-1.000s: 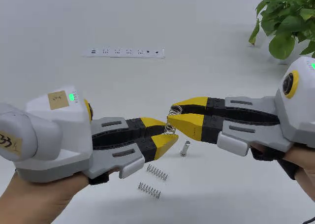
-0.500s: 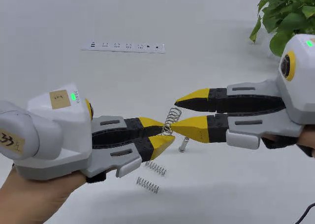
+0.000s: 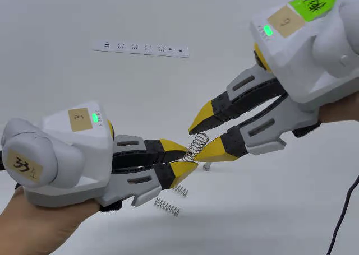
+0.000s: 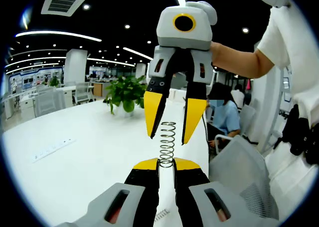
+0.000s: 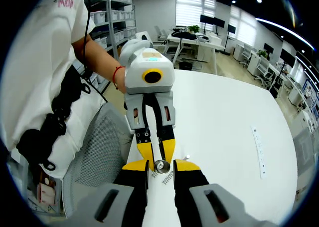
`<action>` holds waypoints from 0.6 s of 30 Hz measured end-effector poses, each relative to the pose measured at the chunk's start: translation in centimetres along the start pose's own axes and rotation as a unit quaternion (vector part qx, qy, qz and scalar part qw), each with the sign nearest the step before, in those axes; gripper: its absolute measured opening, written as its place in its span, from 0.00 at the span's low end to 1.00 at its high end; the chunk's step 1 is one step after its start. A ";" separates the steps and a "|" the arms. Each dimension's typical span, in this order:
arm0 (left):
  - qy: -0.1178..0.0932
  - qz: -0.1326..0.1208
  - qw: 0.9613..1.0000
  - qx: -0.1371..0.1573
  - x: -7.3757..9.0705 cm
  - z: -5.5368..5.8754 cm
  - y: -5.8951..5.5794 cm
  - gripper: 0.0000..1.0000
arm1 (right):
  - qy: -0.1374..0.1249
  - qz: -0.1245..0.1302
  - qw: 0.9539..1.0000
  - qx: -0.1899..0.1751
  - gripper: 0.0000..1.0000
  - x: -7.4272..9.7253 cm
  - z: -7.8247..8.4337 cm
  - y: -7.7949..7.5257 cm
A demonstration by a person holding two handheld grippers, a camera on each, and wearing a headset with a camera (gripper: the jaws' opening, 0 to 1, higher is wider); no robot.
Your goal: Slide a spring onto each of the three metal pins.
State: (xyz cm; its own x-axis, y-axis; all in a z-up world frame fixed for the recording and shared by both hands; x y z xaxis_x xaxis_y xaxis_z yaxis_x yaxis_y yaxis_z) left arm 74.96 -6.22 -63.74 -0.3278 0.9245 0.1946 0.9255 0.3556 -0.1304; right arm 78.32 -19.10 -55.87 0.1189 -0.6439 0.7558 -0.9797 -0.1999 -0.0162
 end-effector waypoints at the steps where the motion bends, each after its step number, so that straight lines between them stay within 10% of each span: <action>1: 0.000 0.000 1.000 0.000 0.0 0.0 0.0 0.10 | 0.006 -0.003 1.000 0.004 0.19 -0.1 -0.1 0.0; 18: 0.005 0.009 1.000 -0.007 0.3 0.4 0.0 0.10 | 0.039 -0.032 0.999 0.016 0.12 -0.6 0.0 -0.4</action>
State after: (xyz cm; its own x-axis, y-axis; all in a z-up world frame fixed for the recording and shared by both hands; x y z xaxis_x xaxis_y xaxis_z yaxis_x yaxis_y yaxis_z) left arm 74.77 -5.93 -64.05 -0.3101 0.9291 0.2015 0.9336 0.3376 -0.1198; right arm 78.66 -18.64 -56.35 0.1677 -0.5688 0.8052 -0.9644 -0.2640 0.0144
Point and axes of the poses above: the centre of the closed fingertips' face, and the gripper's own axes: x roughly backward along the fingers, y roughly to its left, z roughly out of its underside, the point moved 10 cm from there along x, roughly backward along the fingers, and after that the axes turned 4 degrees about -y, right-handed, at the moved point
